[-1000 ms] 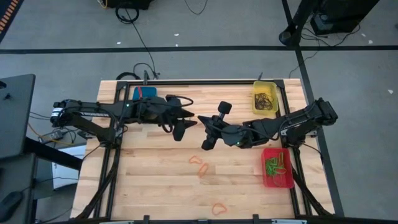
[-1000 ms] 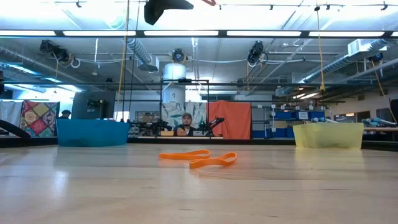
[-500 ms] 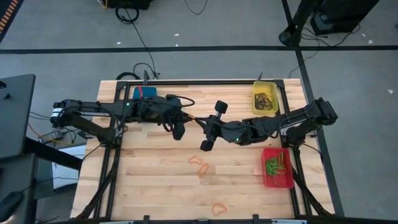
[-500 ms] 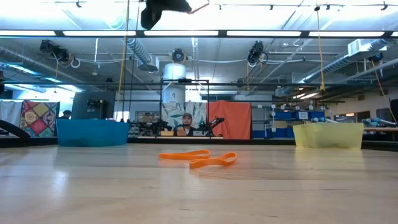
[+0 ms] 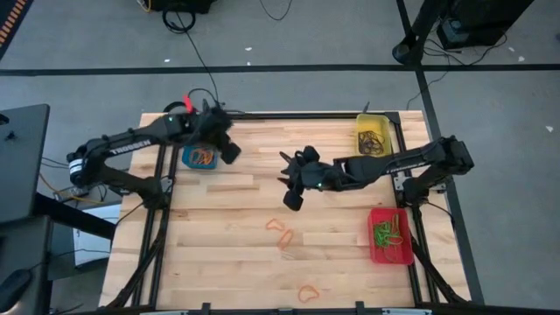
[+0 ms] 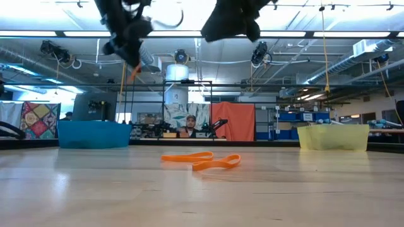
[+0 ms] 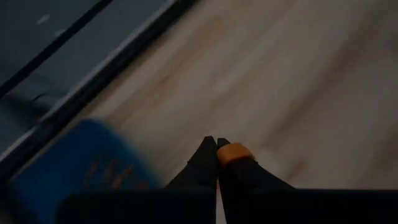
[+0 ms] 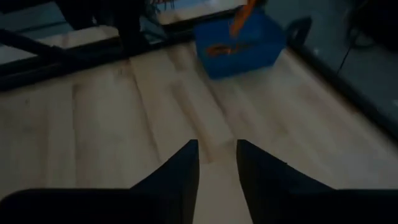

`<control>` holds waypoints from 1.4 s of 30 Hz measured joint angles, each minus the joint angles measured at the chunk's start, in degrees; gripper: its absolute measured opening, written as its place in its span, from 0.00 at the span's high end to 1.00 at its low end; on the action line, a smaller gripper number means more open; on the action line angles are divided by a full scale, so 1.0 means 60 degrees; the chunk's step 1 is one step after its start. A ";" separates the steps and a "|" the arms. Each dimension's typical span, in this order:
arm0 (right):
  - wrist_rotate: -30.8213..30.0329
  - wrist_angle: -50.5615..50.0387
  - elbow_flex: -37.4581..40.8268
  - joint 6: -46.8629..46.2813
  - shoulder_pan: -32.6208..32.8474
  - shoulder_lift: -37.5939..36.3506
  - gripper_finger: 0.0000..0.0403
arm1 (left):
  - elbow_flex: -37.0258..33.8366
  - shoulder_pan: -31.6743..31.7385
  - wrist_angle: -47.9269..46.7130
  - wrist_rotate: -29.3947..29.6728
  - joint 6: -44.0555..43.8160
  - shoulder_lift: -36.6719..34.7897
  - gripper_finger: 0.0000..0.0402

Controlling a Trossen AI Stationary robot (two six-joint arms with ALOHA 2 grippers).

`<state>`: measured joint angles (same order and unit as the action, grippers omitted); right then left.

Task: Sort rubber bands into baskets
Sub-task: Put the orange rubber band into the blue bin

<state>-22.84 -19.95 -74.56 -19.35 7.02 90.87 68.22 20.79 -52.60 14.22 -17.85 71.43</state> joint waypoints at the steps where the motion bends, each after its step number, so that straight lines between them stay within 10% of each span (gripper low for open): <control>1: 0.0063 0.0214 0.0228 -0.0205 0.0025 -0.0006 0.70 | 0.0005 0.0346 -0.0255 0.0045 0.0091 -0.0005 0.99; 16: 0.0694 0.3557 0.4323 -0.4121 0.1222 -0.0004 0.70 | -0.1146 0.4037 -0.2124 0.0632 0.0190 0.0014 0.99; 34: 0.2026 0.4856 0.5078 -0.1602 0.1267 0.0166 0.35 | -0.2860 0.4349 -0.0859 0.0594 -0.0522 0.0024 0.59; 42: 0.2260 0.5288 0.3848 0.0587 0.0919 0.2014 0.31 | -0.2326 0.4325 -0.0917 -0.1446 0.0002 0.0020 0.57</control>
<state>-9.28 11.78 -51.48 -15.83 12.53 102.96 54.26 46.74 -58.10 5.54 -17.83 71.55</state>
